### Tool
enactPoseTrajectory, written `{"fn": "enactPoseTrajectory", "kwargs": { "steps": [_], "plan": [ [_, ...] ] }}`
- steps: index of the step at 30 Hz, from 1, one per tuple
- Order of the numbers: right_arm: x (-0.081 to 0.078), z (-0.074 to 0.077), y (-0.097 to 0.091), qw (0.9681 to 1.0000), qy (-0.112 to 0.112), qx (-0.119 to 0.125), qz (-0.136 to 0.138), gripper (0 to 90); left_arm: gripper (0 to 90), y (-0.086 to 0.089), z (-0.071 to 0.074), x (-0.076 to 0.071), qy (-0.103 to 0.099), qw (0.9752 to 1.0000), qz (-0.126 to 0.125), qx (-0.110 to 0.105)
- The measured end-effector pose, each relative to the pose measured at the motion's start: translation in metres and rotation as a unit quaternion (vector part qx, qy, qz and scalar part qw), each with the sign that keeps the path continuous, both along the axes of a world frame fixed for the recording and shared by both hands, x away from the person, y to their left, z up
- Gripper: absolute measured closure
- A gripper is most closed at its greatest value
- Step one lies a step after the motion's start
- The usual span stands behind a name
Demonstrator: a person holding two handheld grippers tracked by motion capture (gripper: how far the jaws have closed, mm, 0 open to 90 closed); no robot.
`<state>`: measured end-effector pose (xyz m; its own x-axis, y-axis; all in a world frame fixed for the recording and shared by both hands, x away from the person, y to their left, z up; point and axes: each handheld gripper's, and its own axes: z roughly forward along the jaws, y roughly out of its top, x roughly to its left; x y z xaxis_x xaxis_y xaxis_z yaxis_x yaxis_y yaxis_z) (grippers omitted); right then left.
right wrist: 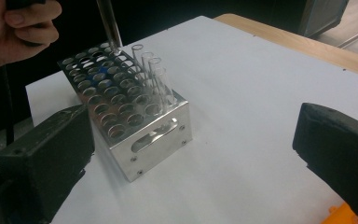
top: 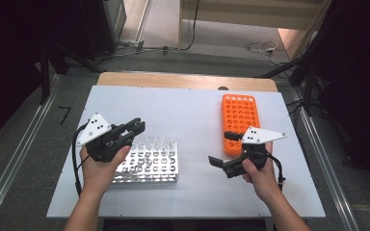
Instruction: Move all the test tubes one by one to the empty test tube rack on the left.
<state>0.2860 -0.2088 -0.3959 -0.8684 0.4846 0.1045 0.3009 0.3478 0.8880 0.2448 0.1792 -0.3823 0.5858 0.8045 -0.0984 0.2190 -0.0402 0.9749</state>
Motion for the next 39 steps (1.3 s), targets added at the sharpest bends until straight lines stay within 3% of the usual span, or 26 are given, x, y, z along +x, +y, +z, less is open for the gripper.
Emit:
{"fn": "enactPoseTrajectory", "kwargs": {
  "steps": [19, 39],
  "plan": [
    [0.002, -0.001, -0.004, 1.0, 0.001, 0.001, -0.005, 0.0, 75.6, 0.008, -0.024, 0.014, 0.019, 0.9991, 0.037, -0.003],
    [0.001, -0.002, -0.004, 1.0, 0.002, -0.002, -0.005, 0.0, 75.6, 0.006, -0.033, 0.016, 0.033, 0.9987, 0.038, 0.001]
  ]
}}
